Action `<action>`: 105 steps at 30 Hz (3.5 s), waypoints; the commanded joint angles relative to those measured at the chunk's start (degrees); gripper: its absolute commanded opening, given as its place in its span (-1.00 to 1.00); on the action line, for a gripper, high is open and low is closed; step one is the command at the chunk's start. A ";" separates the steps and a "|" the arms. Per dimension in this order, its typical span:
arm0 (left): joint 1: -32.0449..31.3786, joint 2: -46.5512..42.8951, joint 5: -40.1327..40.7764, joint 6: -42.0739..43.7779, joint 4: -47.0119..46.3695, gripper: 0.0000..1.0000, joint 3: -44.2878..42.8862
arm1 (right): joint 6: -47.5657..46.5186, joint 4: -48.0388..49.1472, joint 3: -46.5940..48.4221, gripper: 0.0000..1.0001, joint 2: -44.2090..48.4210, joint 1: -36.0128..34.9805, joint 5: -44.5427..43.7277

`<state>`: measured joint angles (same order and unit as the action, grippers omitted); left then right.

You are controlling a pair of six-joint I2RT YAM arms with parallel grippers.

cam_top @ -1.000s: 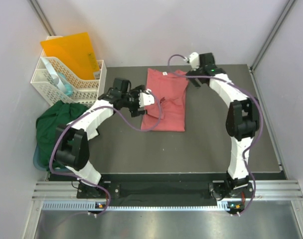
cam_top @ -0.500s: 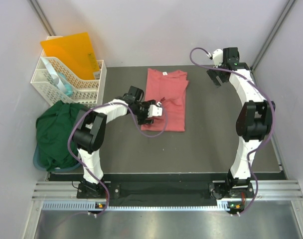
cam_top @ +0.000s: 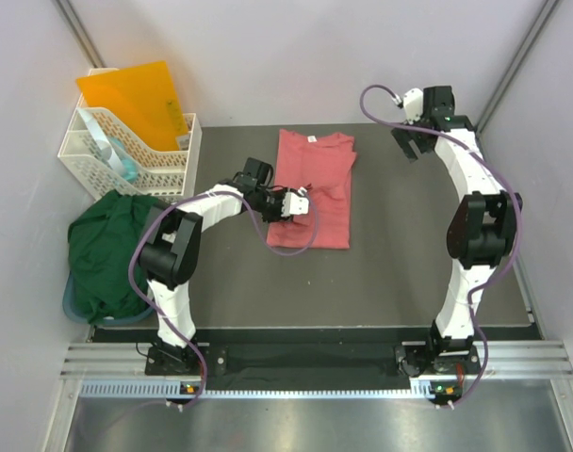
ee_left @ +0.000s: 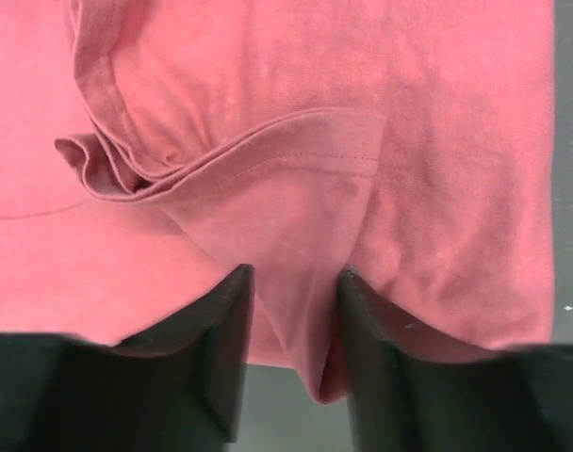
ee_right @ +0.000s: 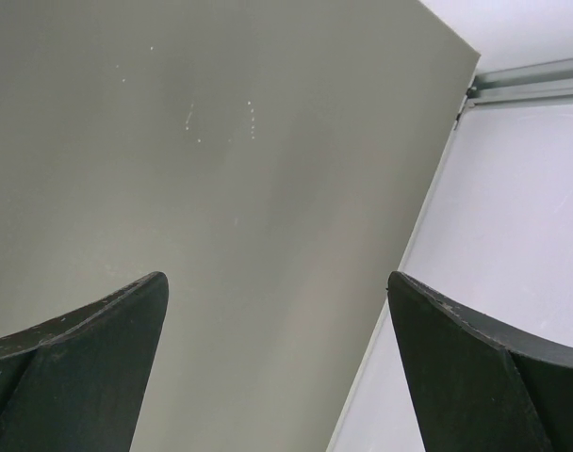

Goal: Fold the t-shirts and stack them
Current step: Fold the folded rectangular tshirt in 1/3 of the way

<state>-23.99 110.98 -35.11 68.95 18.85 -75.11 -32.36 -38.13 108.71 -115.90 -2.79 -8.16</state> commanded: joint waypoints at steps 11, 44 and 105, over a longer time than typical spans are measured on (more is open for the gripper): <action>-0.18 0.91 0.92 -5.12 -5.22 -0.93 -2.32 | 2.12 0.51 3.18 0.99 -0.12 -1.61 0.78; 2.98 -2.17 19.14 -35.12 -12.97 0.40 2.16 | -0.69 1.30 -0.86 0.99 0.50 -5.91 -1.50; 1.58 3.28 -5.41 -12.34 1.28 -0.89 -4.69 | -2.97 2.53 0.63 0.99 -2.84 -7.85 -3.70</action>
<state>-22.44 114.02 -39.57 56.12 20.29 -78.00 -34.92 -37.43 107.63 -118.39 -9.65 -11.03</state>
